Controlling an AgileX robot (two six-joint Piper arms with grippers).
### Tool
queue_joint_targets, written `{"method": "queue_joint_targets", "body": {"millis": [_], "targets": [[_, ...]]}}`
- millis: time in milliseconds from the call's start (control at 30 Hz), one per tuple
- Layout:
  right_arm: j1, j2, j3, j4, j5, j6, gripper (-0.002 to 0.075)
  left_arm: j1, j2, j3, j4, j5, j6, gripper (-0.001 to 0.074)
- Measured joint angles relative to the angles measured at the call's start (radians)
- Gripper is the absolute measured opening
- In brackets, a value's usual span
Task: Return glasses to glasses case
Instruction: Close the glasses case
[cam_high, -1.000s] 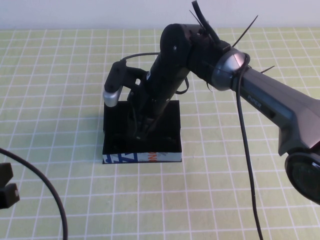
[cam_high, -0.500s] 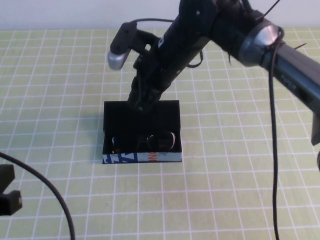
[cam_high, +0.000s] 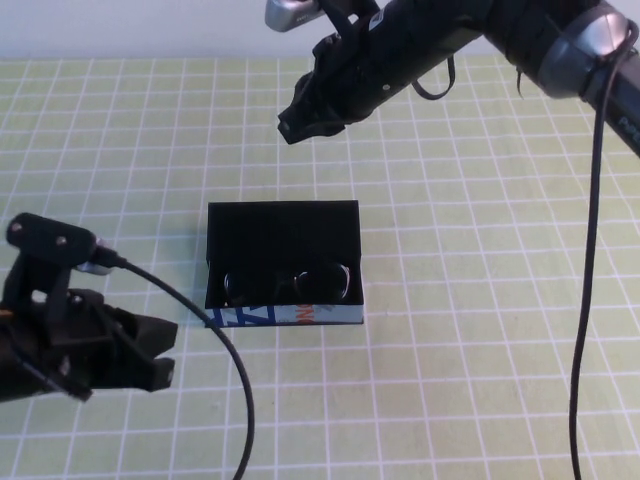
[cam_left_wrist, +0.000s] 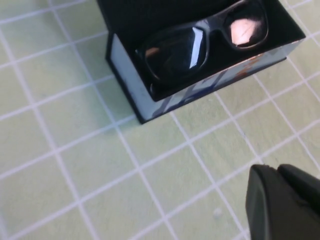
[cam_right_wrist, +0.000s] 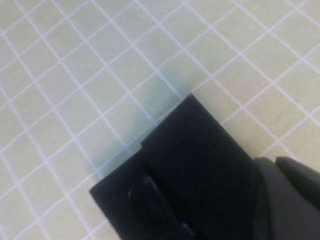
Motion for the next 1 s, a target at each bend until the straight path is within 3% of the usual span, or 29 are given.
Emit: {"method": "queue_joint_targets", "body": {"millis": [233, 467, 833, 1000], "targets": [[-0.07, 0.101, 0.0, 0.038, -0.082, 0.034, -0.0016, 0.0, 0.235, 0.0, -0.422, -0.035, 0.422, -0.0004], [-0.148, 0.208, 0.0, 0.144, -0.157, 0.036, -0.0016, 0.0, 0.409, 0.0, -0.735, -0.008, 0.693, -0.0004], [-0.18, 0.299, 0.0, 0.215, -0.084, 0.022, -0.0016, 0.0, 0.562, -0.068, -0.801, 0.036, 0.814, -0.0004], [-0.18, 0.299, 0.0, 0.334, 0.005, -0.137, -0.0016, 0.0, 0.61, -0.121, -0.803, 0.038, 0.814, -0.0004]]}}
